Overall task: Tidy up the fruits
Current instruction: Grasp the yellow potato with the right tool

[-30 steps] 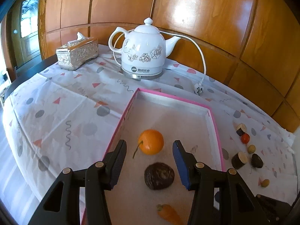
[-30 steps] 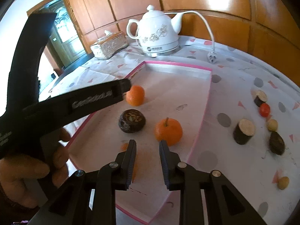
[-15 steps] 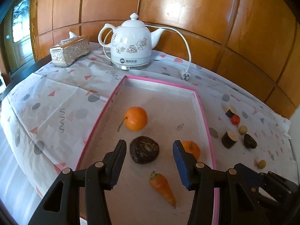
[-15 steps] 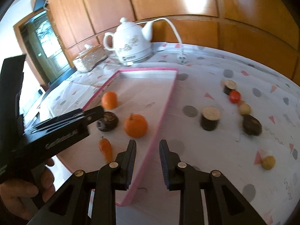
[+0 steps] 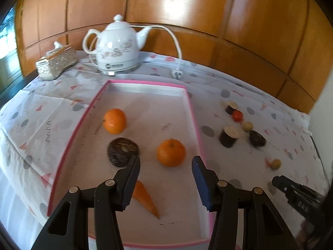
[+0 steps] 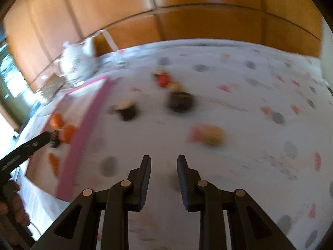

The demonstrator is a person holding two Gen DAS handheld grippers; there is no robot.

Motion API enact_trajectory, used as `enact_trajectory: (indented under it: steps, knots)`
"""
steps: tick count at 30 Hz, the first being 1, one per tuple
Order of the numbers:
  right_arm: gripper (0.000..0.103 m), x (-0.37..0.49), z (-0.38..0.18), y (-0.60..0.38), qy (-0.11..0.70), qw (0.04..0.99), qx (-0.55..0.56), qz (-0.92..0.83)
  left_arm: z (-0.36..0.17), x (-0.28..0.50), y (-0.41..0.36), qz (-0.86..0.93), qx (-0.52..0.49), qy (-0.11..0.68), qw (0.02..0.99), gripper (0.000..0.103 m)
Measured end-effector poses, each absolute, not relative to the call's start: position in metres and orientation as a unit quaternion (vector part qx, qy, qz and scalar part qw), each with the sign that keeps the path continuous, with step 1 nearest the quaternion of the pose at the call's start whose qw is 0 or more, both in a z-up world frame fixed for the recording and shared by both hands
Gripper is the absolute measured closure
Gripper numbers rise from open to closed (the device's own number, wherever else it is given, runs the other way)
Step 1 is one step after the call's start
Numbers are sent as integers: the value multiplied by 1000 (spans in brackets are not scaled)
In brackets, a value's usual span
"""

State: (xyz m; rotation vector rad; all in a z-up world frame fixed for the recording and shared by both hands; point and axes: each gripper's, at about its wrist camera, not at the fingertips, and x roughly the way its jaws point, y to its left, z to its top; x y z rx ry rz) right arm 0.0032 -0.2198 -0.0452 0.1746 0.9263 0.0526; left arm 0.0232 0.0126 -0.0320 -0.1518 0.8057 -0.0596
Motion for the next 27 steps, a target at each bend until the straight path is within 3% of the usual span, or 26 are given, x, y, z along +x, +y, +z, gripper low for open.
enact_trajectory:
  steps: [17, 27]
  knots:
    - [69, 26, -63, -252, 451, 889, 73, -20, -38, 17, -27, -103, -52, 403, 908, 43]
    - [73, 43, -66, -254, 438, 897, 48, -28, -40, 25, -38, -120, -46, 410, 903, 43]
